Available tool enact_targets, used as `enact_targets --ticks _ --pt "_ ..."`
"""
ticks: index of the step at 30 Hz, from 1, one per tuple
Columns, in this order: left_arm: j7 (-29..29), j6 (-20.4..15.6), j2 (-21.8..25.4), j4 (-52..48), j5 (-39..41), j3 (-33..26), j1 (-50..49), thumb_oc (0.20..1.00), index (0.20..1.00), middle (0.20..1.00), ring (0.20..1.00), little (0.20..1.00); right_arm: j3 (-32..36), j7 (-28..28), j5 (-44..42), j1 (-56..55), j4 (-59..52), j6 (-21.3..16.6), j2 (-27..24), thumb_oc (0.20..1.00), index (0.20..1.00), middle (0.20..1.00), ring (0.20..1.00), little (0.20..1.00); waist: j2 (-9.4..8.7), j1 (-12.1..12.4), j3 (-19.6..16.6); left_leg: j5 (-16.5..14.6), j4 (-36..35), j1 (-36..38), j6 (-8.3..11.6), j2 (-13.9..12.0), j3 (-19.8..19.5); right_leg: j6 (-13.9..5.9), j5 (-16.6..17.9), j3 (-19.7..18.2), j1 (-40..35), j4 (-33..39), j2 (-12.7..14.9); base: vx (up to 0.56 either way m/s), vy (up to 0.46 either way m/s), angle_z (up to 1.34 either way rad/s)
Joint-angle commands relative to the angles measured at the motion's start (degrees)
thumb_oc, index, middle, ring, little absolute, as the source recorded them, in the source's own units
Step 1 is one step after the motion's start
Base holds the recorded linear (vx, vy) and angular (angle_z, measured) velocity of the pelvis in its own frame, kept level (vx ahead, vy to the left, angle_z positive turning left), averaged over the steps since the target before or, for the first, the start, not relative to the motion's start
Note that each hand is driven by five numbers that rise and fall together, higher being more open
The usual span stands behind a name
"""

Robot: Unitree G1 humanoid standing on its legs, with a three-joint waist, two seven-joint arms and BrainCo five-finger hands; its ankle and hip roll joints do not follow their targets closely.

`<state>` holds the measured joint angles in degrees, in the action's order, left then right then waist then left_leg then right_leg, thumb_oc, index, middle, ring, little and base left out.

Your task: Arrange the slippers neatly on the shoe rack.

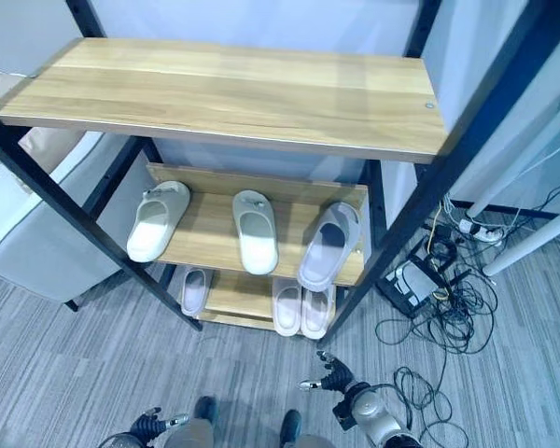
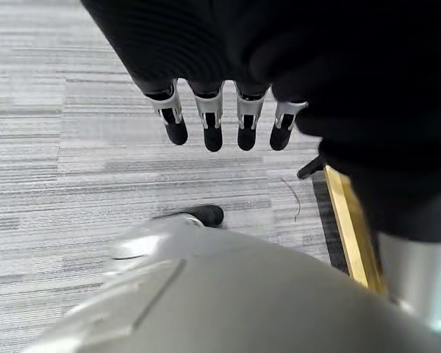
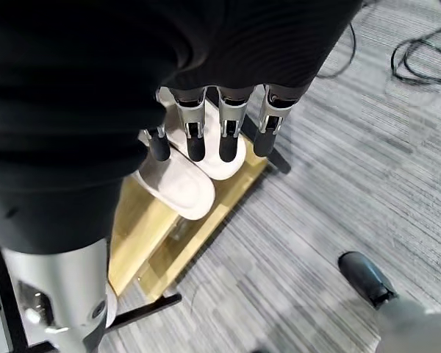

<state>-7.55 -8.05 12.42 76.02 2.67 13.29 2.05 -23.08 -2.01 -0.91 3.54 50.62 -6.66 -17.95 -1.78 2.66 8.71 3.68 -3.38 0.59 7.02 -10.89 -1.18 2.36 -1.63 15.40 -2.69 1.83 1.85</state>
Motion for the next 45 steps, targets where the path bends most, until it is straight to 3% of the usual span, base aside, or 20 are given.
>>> enact_targets --ticks 1,5,12,18,24,26,28,30,34,45 --pt "-0.4 -0.7 -1.7 1.5 -3.0 2.2 1.2 1.000 1.000 1.000 1.000 1.000 -1.1 0.3 1.2 -1.1 -2.5 -1.8 0.5 1.000 1.000 1.000 1.000 1.000 -0.99 -0.4 -2.7 -2.9 2.4 -2.6 -2.87 4.9 -1.9 -7.41 -3.7 -3.5 0.8 -7.0 4.6 0.09 0.238 0.36" --pt "0.0 -0.6 -0.6 1.5 -3.5 1.8 1.1 1.000 1.000 1.000 1.000 1.000 -1.5 0.0 1.2 -0.6 -3.9 -1.7 1.8 1.000 1.000 1.000 1.000 1.000 -1.61 0.0 -3.5 -4.7 2.8 -1.5 -4.18 6.7 -0.1 -9.02 -2.2 -5.0 -0.2 -5.8 6.3 0.08 0.211 0.00" --pt "-0.3 -1.3 -0.1 0.9 -4.2 1.4 0.9 1.000 1.000 1.000 1.000 1.000 -6.6 -3.7 1.6 -0.9 -14.0 -3.3 1.0 1.000 1.000 1.000 1.000 1.000 -1.08 -0.1 -4.2 -4.9 -0.2 0.2 -5.04 8.3 1.5 -10.37 -0.8 -6.3 -0.3 -3.5 7.3 0.03 0.096 -0.16" --pt "-0.1 -2.1 -1.5 0.7 -5.5 2.9 1.0 1.000 1.000 1.000 1.000 1.000 -13.5 -10.1 -2.3 0.4 -31.1 -5.9 -3.1 1.000 1.000 1.000 1.000 1.000 -0.27 -0.4 -4.7 -4.5 -1.6 -0.2 -4.50 8.9 1.7 -11.03 0.4 -5.4 -1.2 0.4 7.7 -0.02 0.019 -0.06" --pt "-0.1 -2.0 -2.6 1.9 -7.0 3.6 0.6 1.000 1.000 1.000 1.000 1.000 -15.0 -13.0 -5.4 2.7 -45.3 -7.4 -7.6 1.000 1.000 1.000 1.000 1.000 -0.19 -0.9 -4.6 -4.3 -1.6 -0.4 -4.11 8.9 1.7 -11.24 0.7 -4.8 -1.5 1.0 7.7 -0.01 -0.008 0.11" --pt "-0.7 -2.3 -3.0 1.6 -7.0 3.8 0.5 1.000 1.000 1.000 1.000 1.000 -12.8 -9.7 -3.0 5.1 -49.8 -9.1 -8.4 1.000 1.000 1.000 1.000 1.000 -0.06 -0.9 -4.7 -4.4 -1.6 -0.2 -4.13 8.8 1.9 -11.28 0.9 -5.0 -1.7 1.3 7.7 0.04 -0.023 0.03" --pt "-2.0 -2.3 -3.2 0.7 -6.5 3.8 0.4 1.000 1.000 1.000 1.000 1.000 -6.7 0.9 7.5 9.9 -47.4 -9.4 -7.8 1.000 1.000 1.000 1.000 1.000 0.22 -0.5 -5.0 -4.3 -1.6 -0.5 -4.05 8.8 2.1 -11.38 1.6 -4.9 -1.9 2.7 7.7 0.06 -0.042 -0.01" --pt "-2.3 -2.4 -2.9 0.1 -6.6 4.3 0.6 1.000 1.000 1.000 1.000 1.000 -3.7 5.6 11.2 13.2 -45.0 -8.9 -8.5 1.000 1.000 1.000 1.000 1.000 0.39 0.2 -5.0 -4.2 -1.6 -1.0 -3.98 8.7 2.1 -11.41 1.7 -4.9 -1.7 3.2 7.6 0.03 -0.019 -0.01" --pt "-2.6 -2.8 -2.3 -0.5 -7.4 4.7 0.4 1.000 1.000 1.000 1.000 1.000 -1.6 10.7 18.6 17.3 -40.6 -8.2 -11.3 1.000 1.000 1.000 1.000 1.000 0.56 1.3 -4.9 -4.1 -1.6 -1.5 -3.86 8.8 1.8 -11.44 1.5 -4.5 -1.6 3.2 7.5 0.04 -0.033 -0.03" --pt "-2.9 -3.8 -1.5 -1.3 -6.4 7.1 0.7 1.000 1.000 1.000 1.000 1.000 -1.1 18.2 15.6 31.0 -16.9 -5.4 -11.5 1.000 1.000 1.000 1.000 1.000 2.31 4.6 -3.1 -2.0 -1.6 -6.7 -3.36 10.2 -0.7 -11.34 1.8 -2.4 1.6 3.2 7.8 0.00 -0.014 0.10"
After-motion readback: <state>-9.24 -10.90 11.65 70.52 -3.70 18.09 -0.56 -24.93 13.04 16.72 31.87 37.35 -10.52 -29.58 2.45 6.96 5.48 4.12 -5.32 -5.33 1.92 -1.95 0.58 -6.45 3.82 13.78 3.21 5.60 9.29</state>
